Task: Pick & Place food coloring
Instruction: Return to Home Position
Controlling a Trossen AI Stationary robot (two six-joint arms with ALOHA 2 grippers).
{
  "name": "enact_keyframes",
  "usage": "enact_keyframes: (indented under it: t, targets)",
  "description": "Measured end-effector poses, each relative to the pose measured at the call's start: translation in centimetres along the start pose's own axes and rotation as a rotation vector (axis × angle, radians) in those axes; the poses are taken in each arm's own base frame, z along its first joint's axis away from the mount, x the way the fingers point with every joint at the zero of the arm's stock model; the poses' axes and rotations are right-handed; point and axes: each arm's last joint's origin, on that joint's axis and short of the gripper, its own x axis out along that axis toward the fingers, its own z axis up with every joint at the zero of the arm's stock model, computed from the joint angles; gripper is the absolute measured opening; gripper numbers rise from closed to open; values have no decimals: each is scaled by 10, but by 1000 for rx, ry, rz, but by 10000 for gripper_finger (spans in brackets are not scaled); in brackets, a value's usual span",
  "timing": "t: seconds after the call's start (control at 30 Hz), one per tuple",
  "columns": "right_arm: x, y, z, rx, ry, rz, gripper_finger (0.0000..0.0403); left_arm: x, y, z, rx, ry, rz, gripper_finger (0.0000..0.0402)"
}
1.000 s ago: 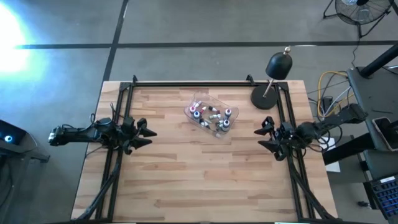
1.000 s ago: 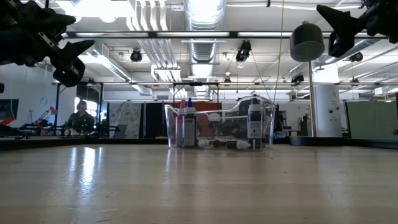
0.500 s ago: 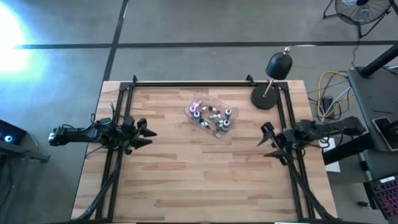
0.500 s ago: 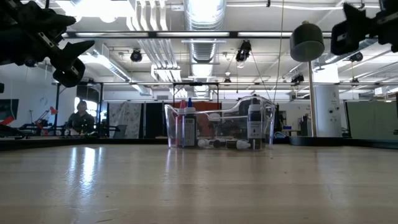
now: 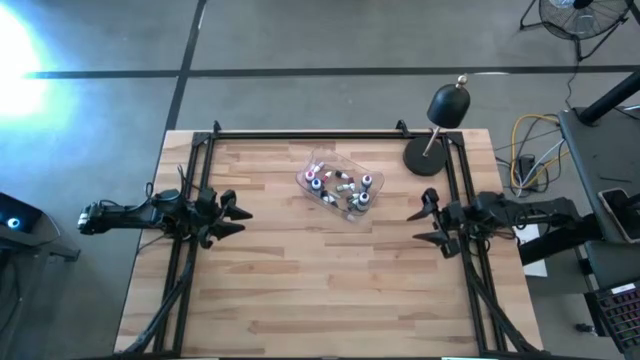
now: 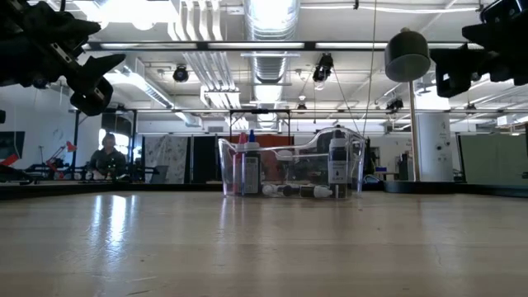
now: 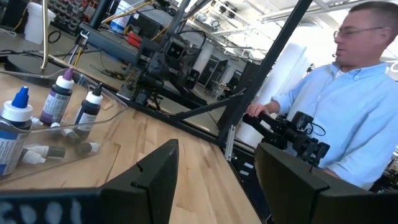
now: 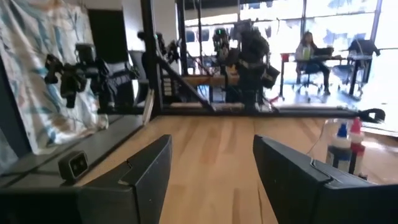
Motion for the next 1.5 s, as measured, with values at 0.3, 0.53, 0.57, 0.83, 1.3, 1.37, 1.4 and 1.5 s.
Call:
enact_keyframes:
  t: [0.3,0.53,0.57,0.83,1.3,1.37,1.4,1.5]
  targets:
    - [1,0,-5,7,55,-2,219,0,0,0,0,2,2,186]
    - [2,-1,-7,11,70,-6,219,0,0,0,0,3,1,186]
    - [2,-1,-7,10,70,-5,219,0,0,0,0,3,1,186]
    - [2,-1,-7,11,70,-6,219,0,0,0,0,2,1,186]
    - [2,-1,-7,10,70,-6,219,0,0,0,0,2,1,186]
    - [2,-1,-7,12,70,-6,219,0,0,0,0,2,1,186]
    - [2,-1,-7,11,70,-6,219,0,0,0,0,2,1,186]
    - [2,-1,-7,10,70,-6,219,0,0,0,0,2,1,186]
